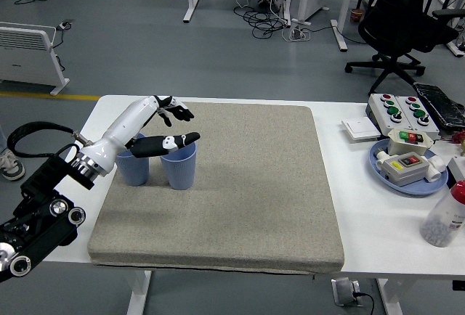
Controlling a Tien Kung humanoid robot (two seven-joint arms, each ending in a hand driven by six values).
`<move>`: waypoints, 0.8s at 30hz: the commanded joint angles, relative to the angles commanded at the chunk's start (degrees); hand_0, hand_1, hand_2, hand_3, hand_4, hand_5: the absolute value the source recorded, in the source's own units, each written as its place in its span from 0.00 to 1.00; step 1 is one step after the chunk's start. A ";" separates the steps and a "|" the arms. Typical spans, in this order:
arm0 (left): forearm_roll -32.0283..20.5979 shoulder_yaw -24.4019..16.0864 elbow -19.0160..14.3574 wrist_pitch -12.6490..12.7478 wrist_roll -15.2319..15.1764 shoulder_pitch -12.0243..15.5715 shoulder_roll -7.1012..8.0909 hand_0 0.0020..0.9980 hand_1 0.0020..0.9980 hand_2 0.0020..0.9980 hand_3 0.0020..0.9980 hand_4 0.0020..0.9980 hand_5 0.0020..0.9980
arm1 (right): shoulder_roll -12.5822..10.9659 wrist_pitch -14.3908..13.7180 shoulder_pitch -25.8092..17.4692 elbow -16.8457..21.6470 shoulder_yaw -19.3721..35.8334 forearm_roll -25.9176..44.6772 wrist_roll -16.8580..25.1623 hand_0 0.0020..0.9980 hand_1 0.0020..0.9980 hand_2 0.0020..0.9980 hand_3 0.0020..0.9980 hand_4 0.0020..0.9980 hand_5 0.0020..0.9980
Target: Push cup pick cup insert cup
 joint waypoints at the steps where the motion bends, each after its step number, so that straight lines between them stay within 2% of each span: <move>1: 2.22 0.37 0.73 -1.61 1.71 -1.20 -0.08 0.77 0.84 0.90 0.91 0.94 0.66 | 0.00 0.02 -0.01 0.00 0.10 -0.15 -0.06 0.70 0.60 0.63 0.58 0.12 0.47; 3: 7.22 1.51 2.89 -5.09 4.85 -3.80 -0.54 0.77 0.84 0.90 0.91 0.94 0.66 | 0.00 0.05 -0.05 -0.01 0.29 -0.37 -0.15 0.70 0.60 0.63 0.58 0.12 0.47; 5: 10.78 2.37 4.54 -6.91 6.14 -5.33 -0.98 0.77 0.84 0.90 0.91 0.94 0.66 | -0.01 0.07 -0.07 -0.01 0.39 -0.46 -0.19 0.70 0.60 0.63 0.58 0.12 0.47; 6: 11.95 2.94 5.49 -7.75 6.75 -6.10 -1.31 0.91 0.95 1.00 1.00 0.96 0.64 | -0.02 0.08 -0.07 -0.01 0.44 -0.53 -0.21 0.70 0.60 0.63 0.58 0.12 0.47; 7: 13.46 3.66 7.04 -8.76 7.42 -7.24 -1.74 0.91 0.95 1.00 1.00 0.96 0.64 | -0.03 0.10 -0.07 -0.01 0.52 -0.64 -0.25 0.70 0.60 0.63 0.58 0.12 0.47; 11: 16.31 5.28 10.16 -11.07 8.79 -9.69 -2.93 0.91 0.95 1.00 1.00 0.96 0.64 | -0.08 0.14 -0.07 0.01 0.72 -0.95 -0.33 0.70 0.60 0.63 0.58 0.12 0.47; 12: 16.52 5.62 10.83 -11.51 9.01 -10.22 -3.22 0.94 0.97 1.00 1.00 0.99 0.63 | -0.09 0.15 -0.09 0.02 0.78 -1.04 -0.35 0.70 0.60 0.63 0.58 0.12 0.47; 17: 18.04 7.70 15.00 -15.14 10.64 -13.39 -5.25 0.94 0.97 1.00 1.00 0.99 0.63 | -0.11 0.21 -0.07 0.06 1.13 -1.74 -0.54 0.70 0.60 0.63 0.58 0.12 0.47; 18: 18.03 8.28 16.03 -15.68 10.70 -13.98 -5.67 0.92 0.96 1.00 1.00 0.99 0.62 | -0.12 0.22 -0.11 0.07 1.21 -1.88 -0.58 0.70 0.60 0.62 0.58 0.12 0.47; 23: 18.17 9.48 19.58 -17.58 10.40 -15.80 -7.18 0.92 0.96 1.00 1.00 0.99 0.62 | -0.16 0.20 -0.20 0.10 1.44 -2.39 -0.69 0.70 0.60 0.62 0.58 0.12 0.47; 24: 18.20 9.51 19.74 -17.70 10.40 -15.89 -7.25 0.81 0.88 0.96 0.99 0.97 0.60 | -0.16 0.19 -0.21 0.10 1.44 -2.40 -0.69 0.70 0.60 0.62 0.58 0.12 0.47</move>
